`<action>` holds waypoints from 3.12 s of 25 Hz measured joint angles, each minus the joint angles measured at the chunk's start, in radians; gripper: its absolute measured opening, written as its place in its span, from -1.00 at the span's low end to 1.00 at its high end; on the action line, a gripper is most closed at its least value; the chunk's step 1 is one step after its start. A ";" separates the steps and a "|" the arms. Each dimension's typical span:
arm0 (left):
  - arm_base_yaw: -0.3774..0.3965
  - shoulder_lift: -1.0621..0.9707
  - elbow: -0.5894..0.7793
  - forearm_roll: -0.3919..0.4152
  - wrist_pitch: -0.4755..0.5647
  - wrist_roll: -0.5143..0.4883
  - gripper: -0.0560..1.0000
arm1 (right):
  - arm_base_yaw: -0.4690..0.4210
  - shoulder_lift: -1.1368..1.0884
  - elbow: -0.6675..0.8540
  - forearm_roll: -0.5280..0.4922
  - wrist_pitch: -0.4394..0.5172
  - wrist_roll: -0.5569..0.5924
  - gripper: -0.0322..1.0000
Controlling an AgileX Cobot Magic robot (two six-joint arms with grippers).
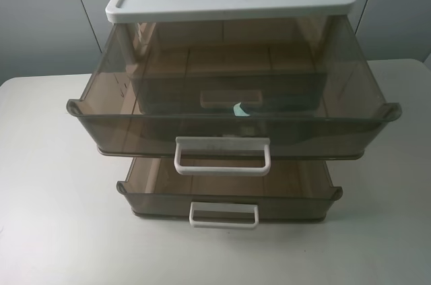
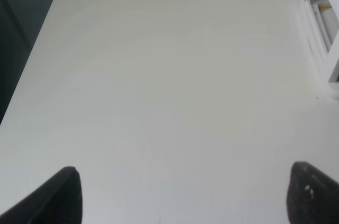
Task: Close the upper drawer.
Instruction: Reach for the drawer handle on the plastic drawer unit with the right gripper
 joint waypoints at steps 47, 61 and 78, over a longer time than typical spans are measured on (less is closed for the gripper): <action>0.000 0.000 0.000 0.000 0.000 -0.002 0.51 | 0.342 1.089 -0.717 0.309 -0.141 -0.508 0.41; 0.000 0.000 0.000 0.000 0.000 -0.002 0.51 | 0.939 1.352 -0.801 0.183 0.001 -0.596 0.41; 0.000 0.000 0.000 0.000 0.000 -0.002 0.51 | 1.066 1.438 -0.799 0.303 0.128 -0.621 0.41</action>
